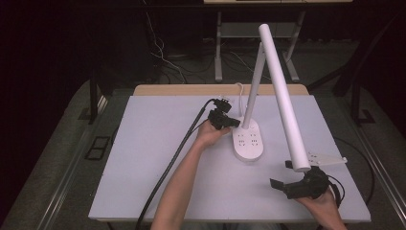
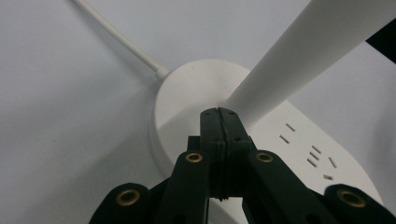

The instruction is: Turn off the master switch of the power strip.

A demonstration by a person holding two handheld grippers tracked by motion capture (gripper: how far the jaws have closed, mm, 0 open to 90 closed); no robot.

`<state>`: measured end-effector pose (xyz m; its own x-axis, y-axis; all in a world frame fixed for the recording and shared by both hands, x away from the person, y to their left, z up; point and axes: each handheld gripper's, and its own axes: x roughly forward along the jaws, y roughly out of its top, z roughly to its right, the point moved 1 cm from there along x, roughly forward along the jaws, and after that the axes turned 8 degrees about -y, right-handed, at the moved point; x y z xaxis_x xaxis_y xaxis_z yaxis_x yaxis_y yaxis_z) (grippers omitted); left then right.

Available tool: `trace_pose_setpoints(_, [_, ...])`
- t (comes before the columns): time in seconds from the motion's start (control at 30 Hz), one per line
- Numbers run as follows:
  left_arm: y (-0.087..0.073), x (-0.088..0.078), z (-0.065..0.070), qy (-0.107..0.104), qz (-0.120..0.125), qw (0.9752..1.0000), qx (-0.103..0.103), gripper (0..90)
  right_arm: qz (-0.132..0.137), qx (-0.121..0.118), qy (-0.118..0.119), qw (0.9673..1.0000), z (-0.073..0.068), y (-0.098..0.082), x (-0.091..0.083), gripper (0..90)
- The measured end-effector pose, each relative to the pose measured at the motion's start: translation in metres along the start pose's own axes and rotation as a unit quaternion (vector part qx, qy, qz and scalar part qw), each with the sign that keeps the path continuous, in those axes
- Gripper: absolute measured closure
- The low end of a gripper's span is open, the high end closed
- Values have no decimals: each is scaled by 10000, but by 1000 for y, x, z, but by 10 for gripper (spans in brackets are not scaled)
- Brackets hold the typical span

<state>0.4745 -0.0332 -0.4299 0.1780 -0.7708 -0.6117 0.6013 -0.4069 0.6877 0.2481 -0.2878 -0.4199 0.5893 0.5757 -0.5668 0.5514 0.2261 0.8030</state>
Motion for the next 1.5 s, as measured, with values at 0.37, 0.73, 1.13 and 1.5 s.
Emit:
trace_pose_setpoints(0.37, [-4,4,1,48,88,9999,-48,900,6,0,-21,10000,2,0,1,4])
trace_pose_setpoints(0.73, [-6,5,3,174,183,9996,-146,900,14,-2,-31,10000,2,0,0,4])
trace_pose_setpoints(1.13, [-10,3,0,-32,229,9993,-280,900,27,-8,-52,10000,2,0,1,4])
trace_pose_setpoints(1.5, [-9,1,2,-4,347,9992,-218,898,35,20,-56,10000,3,0,0,4])
